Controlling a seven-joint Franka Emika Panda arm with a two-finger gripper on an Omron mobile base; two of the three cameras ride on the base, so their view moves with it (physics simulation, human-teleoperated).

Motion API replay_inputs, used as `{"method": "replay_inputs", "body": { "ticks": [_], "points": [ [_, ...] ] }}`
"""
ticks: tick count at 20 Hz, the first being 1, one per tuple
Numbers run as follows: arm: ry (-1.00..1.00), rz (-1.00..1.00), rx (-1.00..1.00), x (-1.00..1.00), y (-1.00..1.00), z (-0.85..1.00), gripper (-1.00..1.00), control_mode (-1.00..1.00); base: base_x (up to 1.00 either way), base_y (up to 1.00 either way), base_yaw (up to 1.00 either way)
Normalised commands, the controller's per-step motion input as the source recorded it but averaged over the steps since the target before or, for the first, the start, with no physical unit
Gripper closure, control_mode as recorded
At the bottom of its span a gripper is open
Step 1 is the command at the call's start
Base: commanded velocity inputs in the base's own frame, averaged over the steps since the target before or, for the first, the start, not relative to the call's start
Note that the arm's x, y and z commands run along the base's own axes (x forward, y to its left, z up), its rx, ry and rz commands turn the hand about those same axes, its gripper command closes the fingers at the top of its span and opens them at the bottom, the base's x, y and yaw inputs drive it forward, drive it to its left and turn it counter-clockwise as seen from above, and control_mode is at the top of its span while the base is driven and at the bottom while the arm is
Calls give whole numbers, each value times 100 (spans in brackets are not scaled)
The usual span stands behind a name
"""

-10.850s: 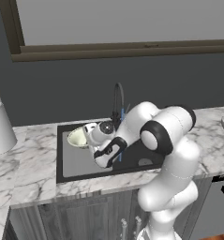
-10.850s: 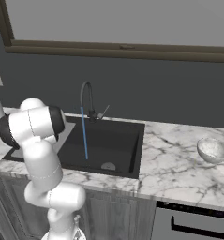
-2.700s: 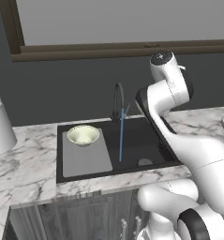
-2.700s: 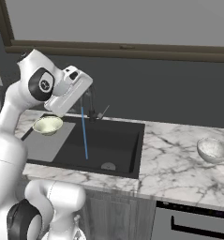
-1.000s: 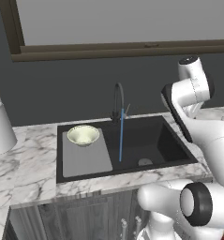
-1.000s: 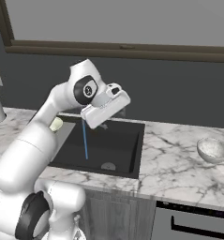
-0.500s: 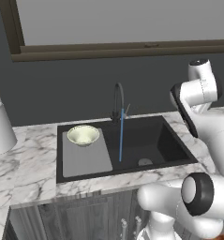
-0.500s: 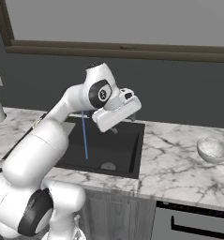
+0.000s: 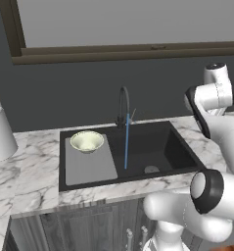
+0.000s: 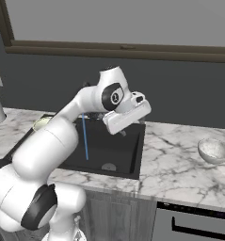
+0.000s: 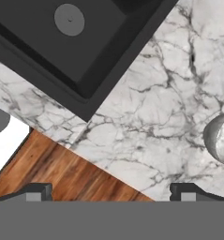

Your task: Rinse each bowl for a few seconds and place them down in the sink or on the counter.

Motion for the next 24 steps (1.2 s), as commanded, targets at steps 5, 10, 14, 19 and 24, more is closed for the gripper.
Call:
{"method": "replay_inputs", "body": {
  "ticks": [5, 10, 14, 19, 24],
  "points": [
    [3, 0, 3, 16, -27, -3, -100, -100, 0, 0, 0],
    [3, 0, 4, 11, -27, 0, -100, -100, 0, 0, 0],
    [2, 0, 3, 13, -27, -2, -100, -100, 0, 0, 0],
    [2, 0, 3, 7, -25, -6, -100, -100, 0, 0, 0],
    [1, 1, 2, 3, -23, -9, -100, -100, 0, 0, 0]
  ]
}}
